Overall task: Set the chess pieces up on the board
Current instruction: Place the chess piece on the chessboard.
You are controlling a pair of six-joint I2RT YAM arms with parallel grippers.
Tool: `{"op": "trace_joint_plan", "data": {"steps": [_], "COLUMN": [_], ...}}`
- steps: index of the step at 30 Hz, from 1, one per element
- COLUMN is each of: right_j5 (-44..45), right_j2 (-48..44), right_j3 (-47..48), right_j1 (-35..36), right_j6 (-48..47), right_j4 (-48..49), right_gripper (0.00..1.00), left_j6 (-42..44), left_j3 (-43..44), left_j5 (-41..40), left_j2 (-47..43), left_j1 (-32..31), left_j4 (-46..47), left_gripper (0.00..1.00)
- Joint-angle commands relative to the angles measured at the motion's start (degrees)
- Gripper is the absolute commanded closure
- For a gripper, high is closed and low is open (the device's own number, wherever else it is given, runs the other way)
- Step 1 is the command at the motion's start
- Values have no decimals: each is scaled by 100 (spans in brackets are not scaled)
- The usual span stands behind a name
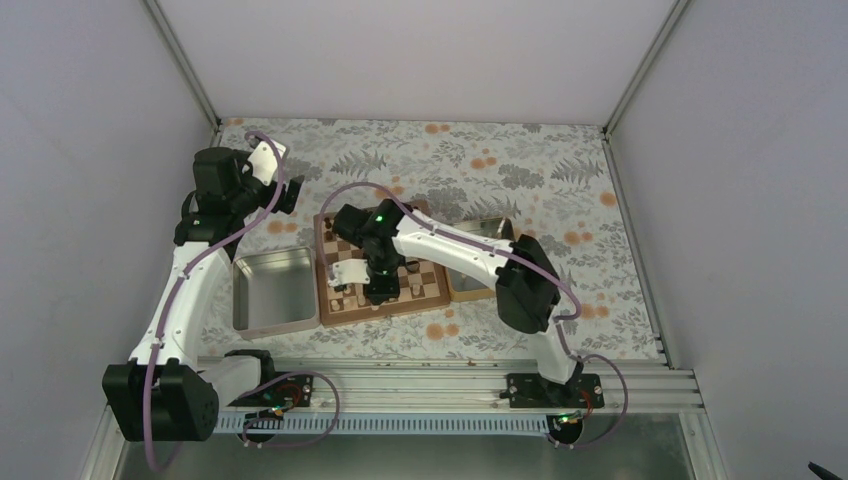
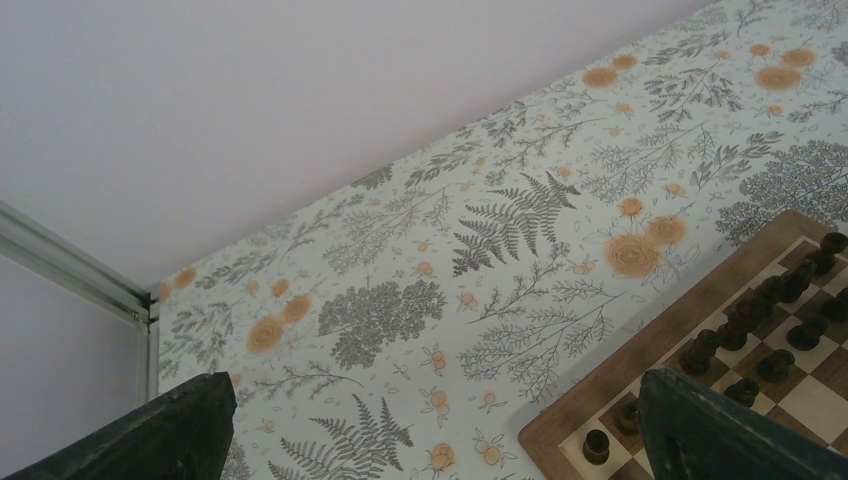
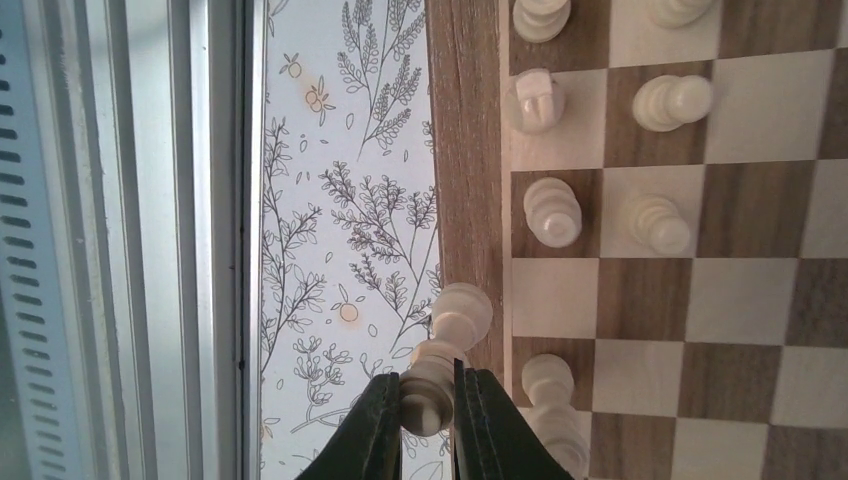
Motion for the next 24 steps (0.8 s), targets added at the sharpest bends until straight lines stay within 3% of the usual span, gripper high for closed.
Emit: {"op": "trace_joint_plan", "data": {"steps": [1, 24], "right_j5": [82, 404], "right_j2": [210, 613], "right_j3": [209, 472], "right_j1": [77, -69], "right_j6": [-14, 10], "right_j4": [-56, -55], "right_gripper": [96, 94], "left_j6": [59, 56], "left_j3": [-50, -76], "left_j5": [89, 139], "left_j2": [-91, -132], "left_j1": [32, 45], "left_j4": [0, 0], "left_gripper": [0, 0]}}
